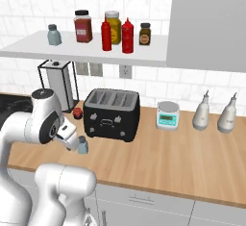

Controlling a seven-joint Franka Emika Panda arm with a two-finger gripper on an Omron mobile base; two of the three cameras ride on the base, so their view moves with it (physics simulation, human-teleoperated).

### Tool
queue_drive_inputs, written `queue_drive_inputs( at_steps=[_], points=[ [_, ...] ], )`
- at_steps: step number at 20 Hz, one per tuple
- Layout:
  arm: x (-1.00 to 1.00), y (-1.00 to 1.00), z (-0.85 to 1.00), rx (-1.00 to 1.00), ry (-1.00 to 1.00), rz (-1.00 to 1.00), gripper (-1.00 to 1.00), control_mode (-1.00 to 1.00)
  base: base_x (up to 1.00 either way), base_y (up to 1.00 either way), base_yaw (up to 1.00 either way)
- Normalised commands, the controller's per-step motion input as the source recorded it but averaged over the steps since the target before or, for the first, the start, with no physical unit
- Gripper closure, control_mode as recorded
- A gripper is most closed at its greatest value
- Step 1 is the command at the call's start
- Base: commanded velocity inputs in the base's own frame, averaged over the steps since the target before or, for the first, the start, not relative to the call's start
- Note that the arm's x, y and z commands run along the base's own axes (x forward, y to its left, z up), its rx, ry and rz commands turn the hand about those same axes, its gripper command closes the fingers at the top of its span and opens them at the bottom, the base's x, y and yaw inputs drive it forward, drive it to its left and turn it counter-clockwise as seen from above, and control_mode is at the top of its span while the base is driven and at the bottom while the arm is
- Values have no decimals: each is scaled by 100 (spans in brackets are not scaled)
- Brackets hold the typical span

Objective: Put the shaker and condiment bottle from the counter next to their counterparts in the cabinet.

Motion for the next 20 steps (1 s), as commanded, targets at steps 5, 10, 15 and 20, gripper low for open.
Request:
queue_drive_inputs(
  at_steps=[5,10,15,20],
  points=[
    [68,-13,-3,0,0,0,-100,-100,0,0,0],
    [57,-5,-9,0,0,0,-100,-100,0,0,0],
    [2,6,-31,4,0,0,-100,-100,0,0,0],
    [1,0,-98,0,2,-5,-100,-100,0,0,0]
  ],
)
